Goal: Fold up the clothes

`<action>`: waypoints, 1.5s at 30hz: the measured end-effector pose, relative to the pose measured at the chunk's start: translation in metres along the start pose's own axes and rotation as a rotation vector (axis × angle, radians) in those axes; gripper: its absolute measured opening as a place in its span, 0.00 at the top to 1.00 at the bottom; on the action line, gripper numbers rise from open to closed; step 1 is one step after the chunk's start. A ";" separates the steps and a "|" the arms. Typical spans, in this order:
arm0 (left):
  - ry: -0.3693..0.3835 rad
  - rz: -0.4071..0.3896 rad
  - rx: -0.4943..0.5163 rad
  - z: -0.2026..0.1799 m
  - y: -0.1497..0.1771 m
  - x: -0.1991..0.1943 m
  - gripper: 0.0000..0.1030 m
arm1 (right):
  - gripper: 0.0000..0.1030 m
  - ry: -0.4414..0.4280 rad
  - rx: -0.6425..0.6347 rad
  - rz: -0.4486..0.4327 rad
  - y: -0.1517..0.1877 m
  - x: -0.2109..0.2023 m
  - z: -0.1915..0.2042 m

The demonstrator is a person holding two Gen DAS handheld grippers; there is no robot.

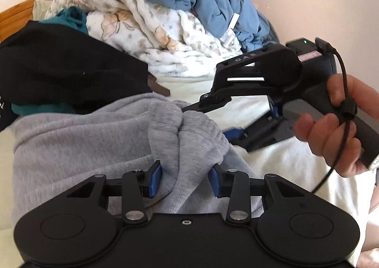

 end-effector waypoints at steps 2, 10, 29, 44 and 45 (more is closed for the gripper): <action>0.004 -0.040 -0.002 -0.003 -0.009 -0.001 0.58 | 0.81 -0.012 -0.085 -0.012 -0.010 -0.009 0.017; -0.016 0.008 -0.098 0.003 -0.012 0.027 0.41 | 0.85 0.091 -0.309 0.018 -0.035 -0.003 0.035; -0.180 -0.097 -0.516 0.120 -0.031 -0.075 0.17 | 0.77 0.224 -0.590 -0.047 0.012 -0.052 0.039; -0.114 0.102 -0.460 0.125 -0.009 -0.037 0.29 | 0.84 0.294 -0.827 0.100 0.055 -0.013 0.046; -0.112 0.105 -0.460 0.125 -0.008 -0.037 0.29 | 0.84 0.308 -0.814 0.110 0.059 -0.017 0.039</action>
Point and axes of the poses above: each gripper's, at about its wrist camera, not at the fingertips, and x roughly the way its jaws point, z to its left, y to its underside, the point moved 5 cm from there along x, roughly the way its jaws point, and after that the axes turned 6 degrees about y, right-handed, at the moved point
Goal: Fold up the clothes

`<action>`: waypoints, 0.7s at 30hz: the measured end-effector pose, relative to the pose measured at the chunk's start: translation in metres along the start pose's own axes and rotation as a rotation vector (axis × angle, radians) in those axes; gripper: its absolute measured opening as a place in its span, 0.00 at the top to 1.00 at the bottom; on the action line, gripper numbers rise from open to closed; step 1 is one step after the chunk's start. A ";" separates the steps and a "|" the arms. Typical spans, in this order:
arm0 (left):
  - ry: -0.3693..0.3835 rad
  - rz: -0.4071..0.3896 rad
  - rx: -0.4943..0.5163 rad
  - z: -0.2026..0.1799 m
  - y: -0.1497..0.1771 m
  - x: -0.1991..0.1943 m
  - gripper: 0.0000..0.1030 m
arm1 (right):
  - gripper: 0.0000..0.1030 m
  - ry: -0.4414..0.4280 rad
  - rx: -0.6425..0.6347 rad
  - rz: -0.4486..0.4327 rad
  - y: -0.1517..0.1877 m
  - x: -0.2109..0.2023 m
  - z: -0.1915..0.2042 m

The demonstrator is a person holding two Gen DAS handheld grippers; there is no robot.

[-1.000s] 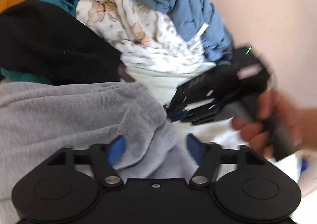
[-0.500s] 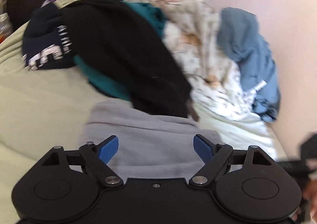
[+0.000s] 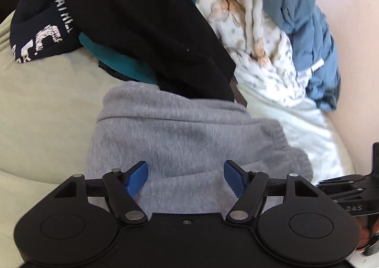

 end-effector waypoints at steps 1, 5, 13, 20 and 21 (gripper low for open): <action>0.005 0.015 -0.001 0.002 0.001 0.002 0.29 | 0.85 0.005 0.012 0.014 0.008 -0.001 -0.002; 0.010 0.030 0.007 0.006 0.004 0.005 0.29 | 0.86 0.040 0.062 0.035 0.030 0.011 -0.008; 0.016 0.045 0.042 0.003 0.008 0.004 0.25 | 0.77 0.098 0.035 0.002 0.036 0.004 0.002; 0.058 0.028 0.010 0.002 0.018 0.001 0.24 | 0.44 0.130 0.146 -0.165 -0.003 -0.063 -0.004; 0.057 0.023 0.015 0.002 0.020 0.001 0.24 | 0.42 0.110 0.171 -0.169 -0.011 -0.056 -0.004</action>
Point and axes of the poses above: each gripper's, at about its wrist camera, not at the fingertips, and x roughly the way its jaws point, z to its left, y to its underside, the point moved 5 cm from there along x, roughly the way its jaws point, and after that the axes turned 6 degrees about y, right-handed, at the moved point
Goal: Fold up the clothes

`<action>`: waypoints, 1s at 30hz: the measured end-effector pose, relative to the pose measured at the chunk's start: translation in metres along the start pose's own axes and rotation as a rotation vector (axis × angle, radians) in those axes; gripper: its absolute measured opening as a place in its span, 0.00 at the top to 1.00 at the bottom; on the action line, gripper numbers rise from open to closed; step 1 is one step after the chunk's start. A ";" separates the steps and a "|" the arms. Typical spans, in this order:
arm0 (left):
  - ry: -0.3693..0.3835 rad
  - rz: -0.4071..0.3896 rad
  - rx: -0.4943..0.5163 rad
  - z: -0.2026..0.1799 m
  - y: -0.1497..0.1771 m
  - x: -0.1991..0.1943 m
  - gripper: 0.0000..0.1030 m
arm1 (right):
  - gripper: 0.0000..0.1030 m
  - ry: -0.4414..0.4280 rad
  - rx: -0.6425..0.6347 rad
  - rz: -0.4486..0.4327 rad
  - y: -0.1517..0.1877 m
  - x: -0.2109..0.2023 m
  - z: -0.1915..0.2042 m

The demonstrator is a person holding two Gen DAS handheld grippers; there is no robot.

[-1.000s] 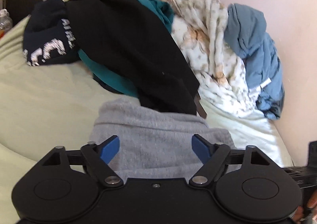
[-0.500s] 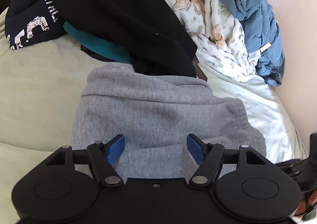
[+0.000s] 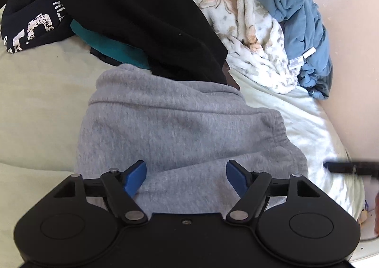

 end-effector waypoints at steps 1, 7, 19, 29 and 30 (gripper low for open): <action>-0.001 -0.002 0.007 -0.001 0.001 0.000 0.24 | 0.42 -0.018 0.027 0.000 -0.006 0.008 0.002; 0.011 0.001 0.028 -0.005 0.008 -0.002 0.24 | 0.60 0.003 0.143 0.105 0.001 0.062 0.008; 0.110 0.106 0.077 -0.012 0.041 -0.011 0.27 | 0.87 0.028 0.073 0.144 0.039 0.046 0.013; 0.141 0.082 0.007 -0.003 0.030 -0.042 0.26 | 0.50 0.088 -0.054 0.066 0.026 0.030 0.016; 0.139 0.049 -0.013 0.003 0.026 -0.053 0.26 | 0.46 0.093 -0.051 0.042 0.018 0.022 0.013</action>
Point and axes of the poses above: each gripper's, at about its wrist camera, not at the fingertips, and x roughly the way its jaws point, z to its left, y to its underside, the point moved 5 cm from there along x, roughly the way its jaws point, and after that the axes turned 6 degrees about y, right-handed, at the moved point
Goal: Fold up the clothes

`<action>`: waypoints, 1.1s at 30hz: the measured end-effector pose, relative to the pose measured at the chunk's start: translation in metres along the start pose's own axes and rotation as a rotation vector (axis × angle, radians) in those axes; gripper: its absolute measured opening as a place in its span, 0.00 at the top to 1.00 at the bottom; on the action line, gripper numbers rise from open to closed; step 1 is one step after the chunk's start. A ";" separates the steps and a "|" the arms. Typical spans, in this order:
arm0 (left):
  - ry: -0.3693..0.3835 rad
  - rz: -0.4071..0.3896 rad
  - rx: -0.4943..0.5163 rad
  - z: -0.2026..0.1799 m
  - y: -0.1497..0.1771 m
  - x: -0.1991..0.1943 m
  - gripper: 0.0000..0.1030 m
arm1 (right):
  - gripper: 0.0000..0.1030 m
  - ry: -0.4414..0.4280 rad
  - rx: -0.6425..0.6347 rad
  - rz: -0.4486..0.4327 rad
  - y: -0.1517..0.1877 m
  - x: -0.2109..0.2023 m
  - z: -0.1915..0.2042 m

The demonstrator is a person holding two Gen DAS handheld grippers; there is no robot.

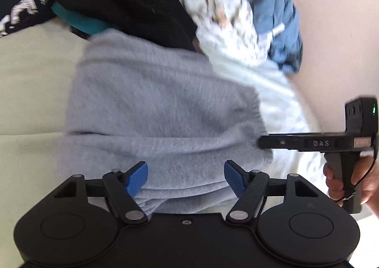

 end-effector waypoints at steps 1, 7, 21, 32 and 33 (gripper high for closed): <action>-0.002 -0.034 -0.018 0.005 -0.003 -0.012 0.24 | 0.44 0.005 0.004 -0.024 -0.008 -0.008 -0.004; -0.112 -0.149 -0.282 0.074 -0.006 -0.027 0.21 | 0.35 0.001 -0.175 -0.110 -0.058 0.010 0.013; -0.093 -0.217 -0.532 0.098 0.026 0.014 0.40 | 0.77 -0.004 -0.545 0.070 -0.069 0.085 0.036; -0.032 -0.380 -0.722 0.093 0.061 -0.009 0.57 | 0.74 0.081 -0.530 0.067 -0.064 0.094 0.029; -0.035 -0.388 -0.740 0.094 0.061 -0.011 0.58 | 0.66 0.074 -0.548 0.079 -0.068 0.092 0.032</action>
Point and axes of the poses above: each gripper's, at about its wrist camera, not at the fingertips, and x roughly the way its jaws point, z to its left, y to its underside, the point moved 5 cm from there along x, roughly the way its jaws point, and after that the axes turned 6 degrees about y, right-handed, at the moved point
